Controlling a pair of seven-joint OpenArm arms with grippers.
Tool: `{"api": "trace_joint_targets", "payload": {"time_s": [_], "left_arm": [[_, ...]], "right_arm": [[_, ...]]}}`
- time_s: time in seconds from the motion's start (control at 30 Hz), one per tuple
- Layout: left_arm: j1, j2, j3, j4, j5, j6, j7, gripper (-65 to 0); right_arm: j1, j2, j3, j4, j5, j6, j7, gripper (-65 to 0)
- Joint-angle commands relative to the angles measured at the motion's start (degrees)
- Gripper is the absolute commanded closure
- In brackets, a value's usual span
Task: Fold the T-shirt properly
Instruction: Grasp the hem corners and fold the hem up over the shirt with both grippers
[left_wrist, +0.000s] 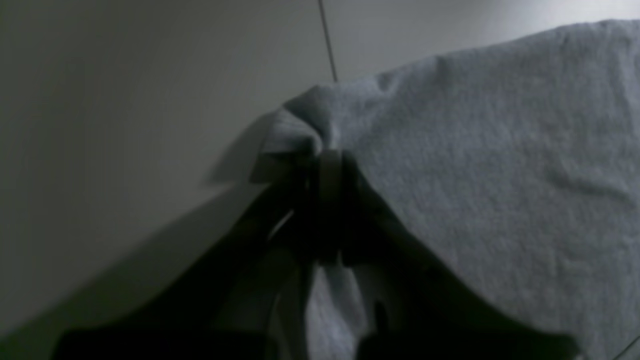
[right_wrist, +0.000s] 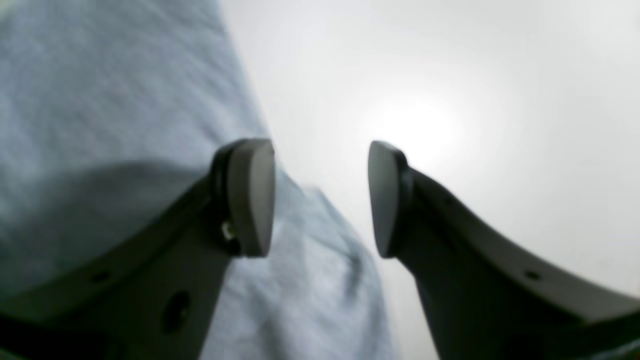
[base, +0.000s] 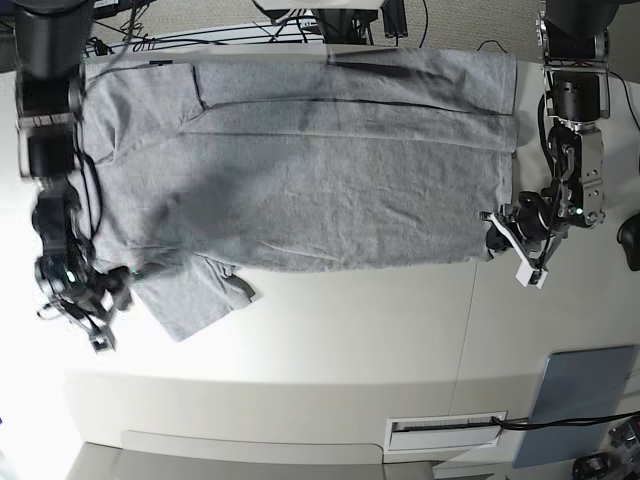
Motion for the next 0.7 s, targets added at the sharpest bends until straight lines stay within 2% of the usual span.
{"api": "trace_joint_targets", "payload": {"time_s": [0.0, 0.1, 0.23, 0.47, 0.67], "left_arm": [[-0.44, -0.74, -0.07, 0.24, 1.20, 0.17, 1.29, 0.0], [-0.44, -0.74, -0.09, 0.24, 1.68, 0.17, 1.33, 0.0], [-0.44, -0.76, -0.09, 0.24, 2.25, 0.20, 1.31, 0.0], [-0.44, -0.76, -0.09, 0.24, 2.21, 0.17, 0.83, 0.0], [-0.44, -0.76, -0.09, 0.24, 2.21, 0.17, 0.87, 0.0]], "right_arm": [[3.85, -0.17, -0.15, -1.57, 0.87, 1.27, 0.20, -29.7], [8.79, -3.80, -0.44, -8.96, 1.03, 2.56, -1.90, -29.7], [12.74, -6.49, -0.44, -17.92, -1.46, 2.21, 0.13, -29.7], [13.88, -6.54, -0.42, -26.01, -5.73, 1.73, 2.36, -29.7], [13.53, -6.58, -0.42, -29.09, -5.55, 1.90, 1.42, -29.6]]}}
